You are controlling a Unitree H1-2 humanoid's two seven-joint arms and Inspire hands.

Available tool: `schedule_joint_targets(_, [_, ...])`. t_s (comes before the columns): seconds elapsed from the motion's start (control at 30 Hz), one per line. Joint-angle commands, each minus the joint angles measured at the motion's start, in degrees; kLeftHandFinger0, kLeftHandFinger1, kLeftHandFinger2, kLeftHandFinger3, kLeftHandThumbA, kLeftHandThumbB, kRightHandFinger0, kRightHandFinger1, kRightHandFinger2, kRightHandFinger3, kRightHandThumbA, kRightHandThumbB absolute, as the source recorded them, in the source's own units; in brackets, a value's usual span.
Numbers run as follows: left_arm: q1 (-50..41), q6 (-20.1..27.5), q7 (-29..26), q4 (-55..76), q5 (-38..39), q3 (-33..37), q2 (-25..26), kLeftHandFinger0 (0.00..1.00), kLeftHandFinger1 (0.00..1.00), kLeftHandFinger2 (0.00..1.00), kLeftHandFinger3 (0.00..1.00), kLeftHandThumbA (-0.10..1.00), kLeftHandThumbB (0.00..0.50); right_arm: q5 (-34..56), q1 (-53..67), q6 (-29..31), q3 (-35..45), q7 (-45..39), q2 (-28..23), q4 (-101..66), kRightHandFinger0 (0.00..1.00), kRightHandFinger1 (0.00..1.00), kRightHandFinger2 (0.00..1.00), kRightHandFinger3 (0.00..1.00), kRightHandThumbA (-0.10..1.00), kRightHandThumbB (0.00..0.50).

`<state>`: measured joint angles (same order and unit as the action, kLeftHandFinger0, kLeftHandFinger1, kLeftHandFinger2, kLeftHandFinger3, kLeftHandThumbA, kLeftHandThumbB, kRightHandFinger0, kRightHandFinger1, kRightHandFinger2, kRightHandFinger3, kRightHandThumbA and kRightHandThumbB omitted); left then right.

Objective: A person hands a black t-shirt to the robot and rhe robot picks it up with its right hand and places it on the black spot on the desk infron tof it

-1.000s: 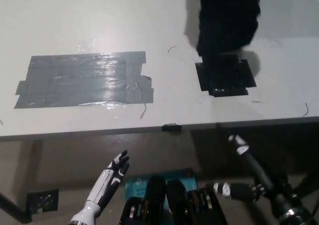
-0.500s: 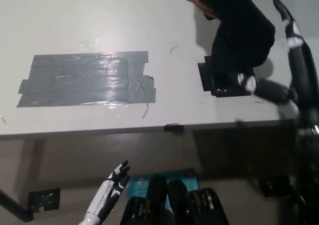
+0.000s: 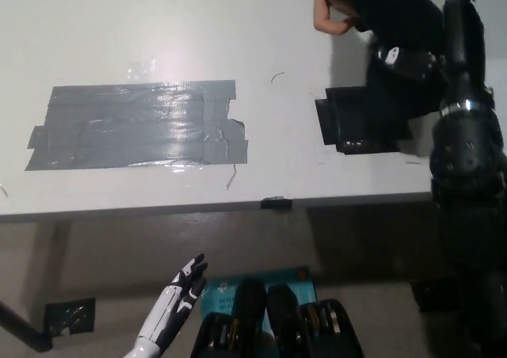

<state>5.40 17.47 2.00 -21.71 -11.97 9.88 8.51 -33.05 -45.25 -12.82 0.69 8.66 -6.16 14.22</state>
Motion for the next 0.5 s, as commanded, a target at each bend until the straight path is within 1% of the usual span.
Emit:
schedule_joint_targets(0.0, [0.7,0.9,0.7,2.1,0.2,0.1,-0.2,1.00,1.00,1.00,1.00,1.00,0.500,-2.6,-7.1,0.0,-1.3,5.8,-2.3,8.1,1.00,1.00,1.00,1.00,0.80,0.362])
schedule_joint_targets(0.03, [0.8,1.0,0.7,2.0,0.4,0.0,-0.2,1.00,1.00,1.00,1.00,1.00,0.500,-3.2,-8.5,0.8,-2.1,7.1,-2.9,11.6,1.00,1.00,1.00,1.00,0.67,0.354])
schedule_joint_targets(0.07, [1.0,0.7,0.9,2.2,0.6,0.0,-0.2,1.00,1.00,1.00,1.00,1.00,0.500,-2.8,-10.1,2.9,-2.3,9.0,-3.4,15.9,1.00,1.00,1.00,1.00,0.50,0.335])
schedule_joint_targets(0.1, [1.1,0.6,1.0,2.2,0.6,0.0,-0.2,1.00,1.00,1.00,1.00,1.00,0.500,-2.4,-11.2,3.5,-2.2,10.3,-3.5,18.4,0.61,0.73,0.92,0.94,0.23,0.327])
schedule_joint_targets(0.13, [1.3,0.6,1.0,2.2,0.5,0.1,-0.2,1.00,1.00,1.00,1.00,1.00,0.500,-2.6,-11.9,3.8,-2.4,11.6,-3.7,20.0,0.39,0.50,0.60,0.64,0.10,0.267])
schedule_joint_targets(0.17, [1.4,0.6,1.1,2.2,0.5,0.1,-0.2,1.00,1.00,1.00,1.00,1.00,0.500,-2.8,-12.3,4.0,-2.7,12.6,-3.9,21.0,0.28,0.42,0.56,0.57,0.03,0.276])
schedule_joint_targets(0.2, [1.6,0.3,1.1,2.4,0.4,0.2,-0.1,1.00,1.00,1.00,1.00,1.00,0.500,-3.3,-12.8,5.8,-3.4,15.2,-4.2,23.1,0.02,0.18,0.36,0.37,-0.09,0.242])
schedule_joint_targets(0.23, [1.8,0.1,1.4,2.6,0.6,0.1,-0.1,1.00,1.00,1.00,1.00,1.00,0.500,-3.8,-12.4,7.8,-4.4,16.7,-4.6,24.0,0.02,0.21,0.43,0.37,-0.10,0.254])
schedule_joint_targets(0.27, [1.8,0.0,1.5,2.6,0.7,0.0,-0.1,1.00,1.00,1.00,1.00,1.00,0.500,-3.7,-12.4,8.2,-4.5,16.9,-4.6,24.2,0.01,0.22,0.46,0.39,-0.10,0.260])
schedule_joint_targets(0.3, [1.9,-0.1,1.5,2.7,0.8,-0.1,0.0,1.00,1.00,1.00,1.00,1.00,0.500,-3.2,-12.2,9.0,-4.6,17.1,-4.6,24.4,0.00,0.28,0.59,0.47,-0.10,0.244])
schedule_joint_targets(0.33, [1.9,-0.1,1.6,2.8,0.6,0.0,0.0,1.00,1.00,1.00,1.00,1.00,0.500,-2.8,-12.0,9.9,-5.0,17.6,-4.7,25.0,0.00,0.31,0.67,0.54,-0.10,0.240])
schedule_joint_targets(0.37, [1.9,-0.1,1.6,2.9,0.5,0.0,0.1,1.00,1.00,1.00,1.00,1.00,0.500,-2.9,-11.9,10.2,-5.4,17.6,-4.8,25.2,0.01,0.39,0.79,0.64,-0.10,0.219])
schedule_joint_targets(0.4, [1.9,0.2,1.7,2.8,0.5,0.0,0.1,1.00,1.00,1.00,1.00,1.00,0.500,-2.8,-11.6,10.4,-5.8,17.5,-4.9,25.2,0.03,0.45,0.87,0.71,-0.10,0.215])
schedule_joint_targets(0.43, [1.9,0.4,1.8,2.7,0.5,0.0,0.2,1.00,1.00,1.00,1.00,1.00,0.500,-2.5,-11.3,10.6,-5.9,17.3,-5.0,24.7,0.07,0.51,0.92,0.77,-0.10,0.212])
schedule_joint_targets(0.47, [1.9,0.3,1.8,2.7,0.5,0.0,0.2,1.00,1.00,1.00,1.00,1.00,0.500,-2.4,-10.9,10.7,-6.1,17.3,-5.1,24.2,0.08,0.55,0.94,0.79,-0.10,0.202])
